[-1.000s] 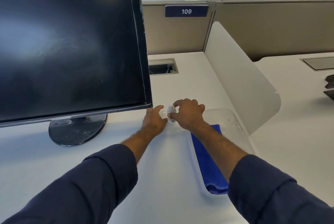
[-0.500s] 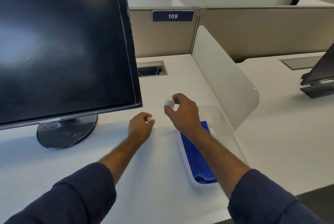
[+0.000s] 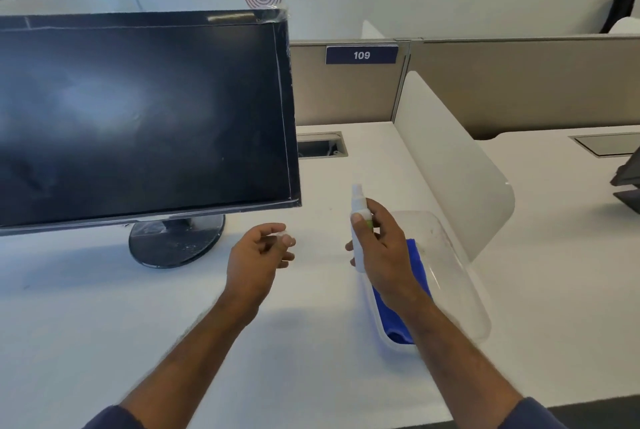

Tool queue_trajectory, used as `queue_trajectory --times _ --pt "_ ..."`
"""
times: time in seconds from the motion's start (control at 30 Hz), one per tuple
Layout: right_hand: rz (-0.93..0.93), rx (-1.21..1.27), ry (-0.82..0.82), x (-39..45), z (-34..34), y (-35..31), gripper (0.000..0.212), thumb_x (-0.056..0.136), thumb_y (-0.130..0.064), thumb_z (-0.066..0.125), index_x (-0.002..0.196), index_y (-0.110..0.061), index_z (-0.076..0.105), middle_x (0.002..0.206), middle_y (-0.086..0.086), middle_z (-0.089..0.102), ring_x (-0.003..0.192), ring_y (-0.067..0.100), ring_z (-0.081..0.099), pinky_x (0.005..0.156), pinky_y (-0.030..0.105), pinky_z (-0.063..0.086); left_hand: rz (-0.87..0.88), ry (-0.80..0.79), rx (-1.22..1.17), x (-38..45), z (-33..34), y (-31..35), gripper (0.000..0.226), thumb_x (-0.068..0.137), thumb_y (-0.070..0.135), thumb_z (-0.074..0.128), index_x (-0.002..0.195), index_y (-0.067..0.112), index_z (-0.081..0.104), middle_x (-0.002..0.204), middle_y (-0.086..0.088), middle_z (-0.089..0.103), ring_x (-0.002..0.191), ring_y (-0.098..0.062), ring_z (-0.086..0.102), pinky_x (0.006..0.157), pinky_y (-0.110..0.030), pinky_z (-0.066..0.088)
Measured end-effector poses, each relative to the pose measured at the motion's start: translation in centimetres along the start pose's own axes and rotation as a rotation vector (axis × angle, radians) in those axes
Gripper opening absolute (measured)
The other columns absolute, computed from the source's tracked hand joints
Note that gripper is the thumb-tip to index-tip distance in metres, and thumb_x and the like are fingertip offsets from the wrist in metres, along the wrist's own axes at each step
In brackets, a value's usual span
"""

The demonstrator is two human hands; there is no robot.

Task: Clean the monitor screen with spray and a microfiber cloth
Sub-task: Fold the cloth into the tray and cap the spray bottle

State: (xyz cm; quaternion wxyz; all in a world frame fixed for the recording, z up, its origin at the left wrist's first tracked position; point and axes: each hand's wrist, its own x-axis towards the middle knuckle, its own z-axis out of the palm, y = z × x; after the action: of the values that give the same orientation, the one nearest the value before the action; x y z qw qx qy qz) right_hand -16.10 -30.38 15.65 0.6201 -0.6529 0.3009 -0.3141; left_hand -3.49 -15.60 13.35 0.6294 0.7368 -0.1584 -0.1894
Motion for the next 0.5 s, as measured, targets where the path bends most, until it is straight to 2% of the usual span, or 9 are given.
queue_trajectory --times 0.07,0.17,0.27,0.4,0.5 --pt "0.011 0.004 -0.046 -0.6 -0.2 0.3 0.023 0.095 -0.028 0.062 0.116 -0.036 0.055 0.096 -0.003 0.062 0.065 0.008 0.065 0.052 0.029 0.056 -0.022 0.013 -0.076 -0.6 -0.4 0.8 0.017 0.092 0.023 0.070 0.108 0.025 0.067 0.093 0.005 0.078 0.081 -0.016 0.075 0.072 -0.026 0.061" --pt "0.021 -0.021 -0.133 -1.4 -0.2 0.6 0.021 0.089 -0.027 0.072 0.106 -0.026 0.059 0.086 -0.005 0.066 0.065 0.010 0.063 0.053 0.029 0.057 -0.083 0.072 -0.217 -1.1 -0.6 1.8 0.018 0.089 0.022 0.072 0.107 0.021 0.069 0.095 0.003 0.077 0.086 -0.017 0.075 0.076 -0.026 0.060" --pt "-0.024 -0.041 -0.235 -2.3 0.2 0.9 0.020 0.084 -0.023 0.078 0.098 -0.020 0.065 0.077 -0.004 0.066 0.063 0.007 0.057 0.056 0.037 0.056 -0.123 0.083 -0.352 -1.6 -0.5 2.8 0.023 0.086 0.022 0.072 0.108 0.018 0.069 0.099 -0.001 0.076 0.090 -0.019 0.075 0.079 -0.028 0.060" --pt "-0.075 -0.091 -0.263 -3.1 0.6 1.3 0.027 0.080 -0.026 0.081 0.104 -0.020 0.070 0.086 -0.008 0.068 0.070 0.003 0.058 0.062 0.021 0.050 -0.126 0.071 -0.460 -2.1 -0.3 4.0 0.039 0.071 0.028 0.074 0.107 0.013 0.071 0.098 -0.004 0.077 0.093 -0.022 0.075 0.080 -0.030 0.061" --pt "-0.113 -0.108 -0.255 -3.3 0.7 1.2 0.031 0.080 -0.027 0.081 0.108 -0.019 0.071 0.092 -0.007 0.067 0.074 0.003 0.059 0.065 0.020 0.051 -0.103 0.077 -0.478 -2.3 -0.1 4.4 0.037 0.068 0.027 0.074 0.102 0.013 0.074 0.098 -0.003 0.077 0.095 -0.021 0.074 0.076 -0.026 0.060"
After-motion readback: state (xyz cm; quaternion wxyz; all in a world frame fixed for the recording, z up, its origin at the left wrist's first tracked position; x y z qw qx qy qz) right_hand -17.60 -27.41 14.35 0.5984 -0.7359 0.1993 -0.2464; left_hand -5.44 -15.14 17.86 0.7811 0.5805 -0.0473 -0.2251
